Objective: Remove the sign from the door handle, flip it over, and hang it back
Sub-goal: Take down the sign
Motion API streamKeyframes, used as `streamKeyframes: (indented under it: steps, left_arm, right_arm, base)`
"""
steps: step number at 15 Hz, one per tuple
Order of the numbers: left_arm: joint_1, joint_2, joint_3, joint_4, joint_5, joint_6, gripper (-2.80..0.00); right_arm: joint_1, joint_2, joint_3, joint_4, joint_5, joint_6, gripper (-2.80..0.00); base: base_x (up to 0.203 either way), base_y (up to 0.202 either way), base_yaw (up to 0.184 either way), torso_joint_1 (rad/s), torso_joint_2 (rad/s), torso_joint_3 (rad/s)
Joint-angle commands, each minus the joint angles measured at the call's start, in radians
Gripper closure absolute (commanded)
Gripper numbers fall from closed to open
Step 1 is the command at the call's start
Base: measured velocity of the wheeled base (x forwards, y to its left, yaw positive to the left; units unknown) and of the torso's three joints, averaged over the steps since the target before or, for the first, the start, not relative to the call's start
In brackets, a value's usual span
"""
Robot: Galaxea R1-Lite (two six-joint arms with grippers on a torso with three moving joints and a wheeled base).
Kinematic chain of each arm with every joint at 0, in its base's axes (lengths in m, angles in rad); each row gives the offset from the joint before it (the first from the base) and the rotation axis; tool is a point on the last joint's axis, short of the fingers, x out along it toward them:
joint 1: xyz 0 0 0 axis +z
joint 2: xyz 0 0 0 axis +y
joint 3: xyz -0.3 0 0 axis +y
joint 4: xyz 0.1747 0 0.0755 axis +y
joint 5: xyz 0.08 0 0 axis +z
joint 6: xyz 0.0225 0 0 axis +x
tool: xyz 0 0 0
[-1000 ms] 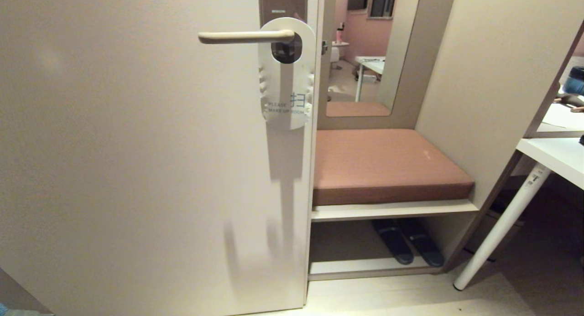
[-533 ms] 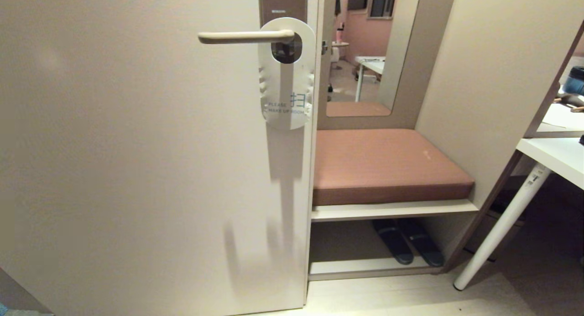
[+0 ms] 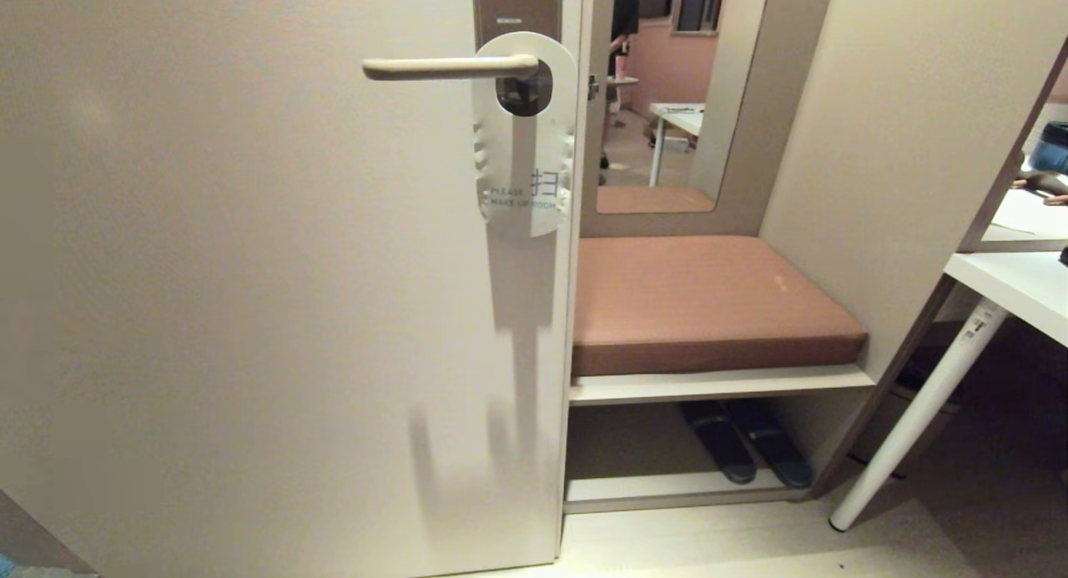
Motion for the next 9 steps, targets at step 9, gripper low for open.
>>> streamKeyframes:
  steps: [9]
  left_arm:
    - [0.000, 0.000, 0.000, 0.000, 0.000, -0.001, 0.00]
  right_arm:
    - [0.000, 0.000, 0.000, -0.002, -0.001, -0.002, 0.00]
  base:
    - [0.000, 0.000, 0.000, 0.000, 0.00, 0.000]
